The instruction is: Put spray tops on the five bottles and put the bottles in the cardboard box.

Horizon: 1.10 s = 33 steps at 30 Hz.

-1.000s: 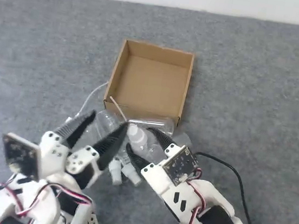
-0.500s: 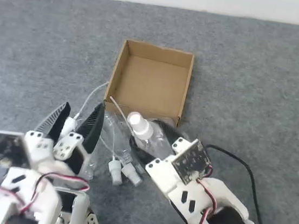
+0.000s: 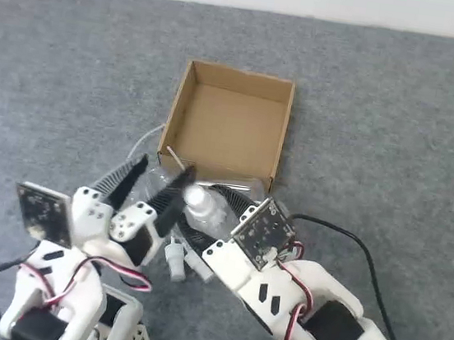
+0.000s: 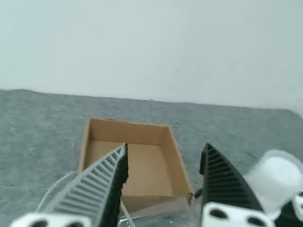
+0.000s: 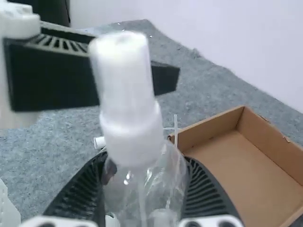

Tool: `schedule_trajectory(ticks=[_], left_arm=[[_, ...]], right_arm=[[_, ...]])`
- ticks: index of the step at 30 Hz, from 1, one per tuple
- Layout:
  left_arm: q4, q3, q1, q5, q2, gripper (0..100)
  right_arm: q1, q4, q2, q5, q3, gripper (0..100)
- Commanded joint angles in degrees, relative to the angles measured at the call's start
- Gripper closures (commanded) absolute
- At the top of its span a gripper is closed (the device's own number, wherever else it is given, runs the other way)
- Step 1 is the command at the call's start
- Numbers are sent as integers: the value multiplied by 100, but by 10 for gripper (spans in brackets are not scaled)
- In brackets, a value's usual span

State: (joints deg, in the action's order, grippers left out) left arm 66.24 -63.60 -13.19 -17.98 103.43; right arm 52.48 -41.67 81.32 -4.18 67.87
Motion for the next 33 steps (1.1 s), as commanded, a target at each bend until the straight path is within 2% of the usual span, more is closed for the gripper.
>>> schedule_trajectory(ticks=[1, 4, 10, 21, 29, 33], left_arm=[[9, 48, -563, 0, 79, 765], [193, 48, -835, 79, 79, 765], [202, 57, -747, 26, 79, 765], [26, 347, 1196, 26, 79, 765], [44, 286, 2620, 26, 79, 765], [9, -127, 3235, 26, 79, 764]], right_arm=[[110, 163, -224, 44, -422, 975], [101, 154, -233, 44, -422, 975], [92, 145, -233, 44, -422, 975], [-338, 215, -637, 44, -457, 975], [-690, 198, -1420, 53, -1231, 975], [-848, 207, -1842, 53, -1591, 975]])
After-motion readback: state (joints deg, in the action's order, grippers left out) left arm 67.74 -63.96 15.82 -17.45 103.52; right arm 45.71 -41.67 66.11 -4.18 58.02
